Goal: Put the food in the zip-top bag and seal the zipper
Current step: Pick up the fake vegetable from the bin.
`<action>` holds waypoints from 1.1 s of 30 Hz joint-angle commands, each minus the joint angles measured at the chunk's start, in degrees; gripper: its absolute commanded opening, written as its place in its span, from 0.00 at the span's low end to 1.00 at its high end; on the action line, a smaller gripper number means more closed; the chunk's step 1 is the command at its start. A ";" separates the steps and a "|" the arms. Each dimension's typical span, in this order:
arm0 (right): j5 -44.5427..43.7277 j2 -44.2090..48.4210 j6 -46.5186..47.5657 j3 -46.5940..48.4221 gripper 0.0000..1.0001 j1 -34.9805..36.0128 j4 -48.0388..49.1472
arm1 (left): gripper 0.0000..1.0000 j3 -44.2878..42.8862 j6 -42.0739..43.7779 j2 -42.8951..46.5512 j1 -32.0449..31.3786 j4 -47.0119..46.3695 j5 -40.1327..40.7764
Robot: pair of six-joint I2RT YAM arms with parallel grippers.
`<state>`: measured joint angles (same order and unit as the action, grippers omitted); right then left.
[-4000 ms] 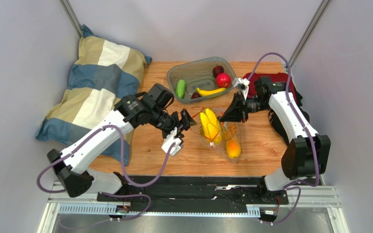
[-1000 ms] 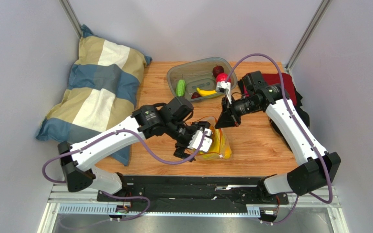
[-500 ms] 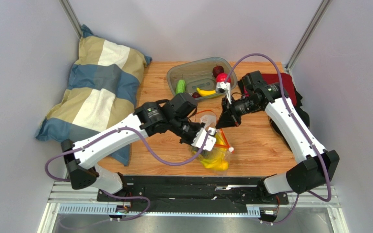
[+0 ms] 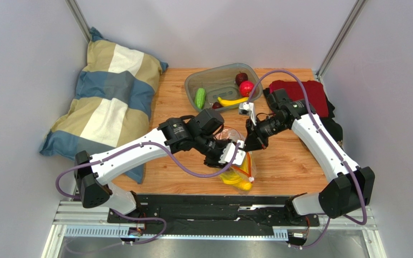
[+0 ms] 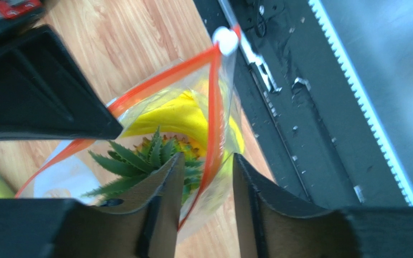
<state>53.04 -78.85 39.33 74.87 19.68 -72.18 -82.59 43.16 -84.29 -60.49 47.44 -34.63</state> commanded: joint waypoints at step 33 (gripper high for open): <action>-5.05 4.67 -20.52 -2.28 0.00 -6.50 12.50 | 0.80 -50.13 -57.04 -52.81 32.10 -11.23 49.22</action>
<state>47.72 -75.22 19.86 71.90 13.47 -61.93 -131.52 -13.13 -136.68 -29.32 38.79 9.61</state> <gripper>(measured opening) 0.009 0.806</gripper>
